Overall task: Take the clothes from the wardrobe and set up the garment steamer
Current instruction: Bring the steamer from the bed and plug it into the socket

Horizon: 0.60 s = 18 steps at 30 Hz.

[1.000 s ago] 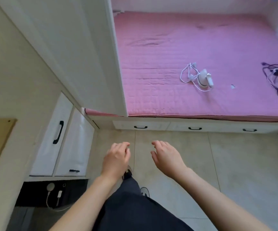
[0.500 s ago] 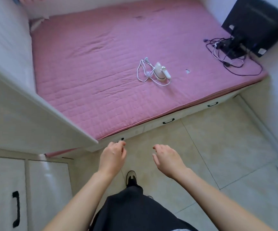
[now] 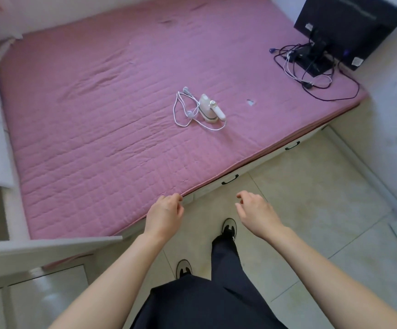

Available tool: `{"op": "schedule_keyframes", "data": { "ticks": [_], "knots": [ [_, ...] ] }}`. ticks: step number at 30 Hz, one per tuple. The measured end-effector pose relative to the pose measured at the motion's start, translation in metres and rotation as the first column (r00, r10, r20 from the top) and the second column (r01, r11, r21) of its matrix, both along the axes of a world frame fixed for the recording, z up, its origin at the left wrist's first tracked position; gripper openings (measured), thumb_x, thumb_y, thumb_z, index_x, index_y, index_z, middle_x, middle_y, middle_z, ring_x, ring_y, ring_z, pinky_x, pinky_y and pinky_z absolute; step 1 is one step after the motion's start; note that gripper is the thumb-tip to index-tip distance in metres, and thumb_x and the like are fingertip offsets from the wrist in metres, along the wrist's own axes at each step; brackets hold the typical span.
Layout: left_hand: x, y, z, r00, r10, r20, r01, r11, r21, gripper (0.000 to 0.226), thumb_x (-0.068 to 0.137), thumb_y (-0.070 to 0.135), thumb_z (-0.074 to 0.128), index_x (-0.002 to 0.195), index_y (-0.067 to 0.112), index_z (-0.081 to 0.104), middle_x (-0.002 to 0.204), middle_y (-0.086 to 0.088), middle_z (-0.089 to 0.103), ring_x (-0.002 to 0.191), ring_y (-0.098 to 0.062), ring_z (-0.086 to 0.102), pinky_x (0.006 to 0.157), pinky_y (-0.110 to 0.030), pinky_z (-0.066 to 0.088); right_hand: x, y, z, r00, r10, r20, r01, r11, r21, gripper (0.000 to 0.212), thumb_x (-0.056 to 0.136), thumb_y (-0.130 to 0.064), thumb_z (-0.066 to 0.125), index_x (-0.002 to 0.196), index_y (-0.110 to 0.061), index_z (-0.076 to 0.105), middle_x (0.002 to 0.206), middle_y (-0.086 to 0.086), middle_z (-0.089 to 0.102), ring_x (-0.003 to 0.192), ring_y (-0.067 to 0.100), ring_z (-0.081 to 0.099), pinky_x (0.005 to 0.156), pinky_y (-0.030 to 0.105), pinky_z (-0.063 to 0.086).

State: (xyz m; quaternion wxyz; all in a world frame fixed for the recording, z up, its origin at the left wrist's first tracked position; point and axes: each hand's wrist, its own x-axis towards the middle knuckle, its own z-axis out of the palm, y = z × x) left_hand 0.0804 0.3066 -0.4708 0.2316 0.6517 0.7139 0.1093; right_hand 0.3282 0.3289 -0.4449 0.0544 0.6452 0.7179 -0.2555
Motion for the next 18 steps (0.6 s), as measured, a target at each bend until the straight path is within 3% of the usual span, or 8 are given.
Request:
{"op": "schedule_keyframes", "data": {
  "ticks": [4, 13, 18],
  "knots": [
    [0.030, 0.046, -0.010, 0.999, 0.033, 0.004, -0.033, 0.999, -0.029, 0.016, 0.089, 0.016, 0.052, 0.099, 0.011, 0.063, 0.093, -0.004, 0.069, 0.095, -0.028, 0.059, 0.070, -0.037, 0.048, 0.037, 0.061, -0.003, 1.000, 0.025, 0.014, -0.025, 1.000, -0.015, 0.035, 0.098, -0.031, 0.041, 0.127, -0.012, 0.050, 0.120, 0.005, 0.061, 0.112, 0.026, 0.053, 0.089, 0.038, 0.046],
    [0.084, 0.140, -0.020, 0.977, 0.212, -0.013, -0.212, 0.966, -0.151, 0.024, 0.093, 0.022, 0.047, 0.110, 0.016, 0.063, 0.105, 0.000, 0.068, 0.102, -0.022, 0.058, 0.077, -0.035, 0.050, 0.089, 0.197, -0.009, 0.983, 0.175, 0.055, -0.174, 0.984, -0.027, 0.027, 0.096, -0.028, 0.040, 0.114, -0.012, 0.052, 0.113, 0.008, 0.062, 0.108, 0.030, 0.053, 0.084, 0.039, 0.045],
    [0.094, 0.182, -0.027, 0.954, 0.300, -0.001, -0.293, 0.931, -0.219, 0.024, 0.092, 0.022, 0.045, 0.109, 0.017, 0.062, 0.102, -0.001, 0.067, 0.094, -0.023, 0.060, 0.075, -0.035, 0.052, 0.094, 0.253, -0.015, 0.972, 0.229, 0.043, -0.228, 0.973, -0.032, 0.033, 0.098, -0.030, 0.040, 0.124, -0.012, 0.050, 0.119, 0.007, 0.061, 0.111, 0.029, 0.052, 0.089, 0.040, 0.045]
  ]
}}
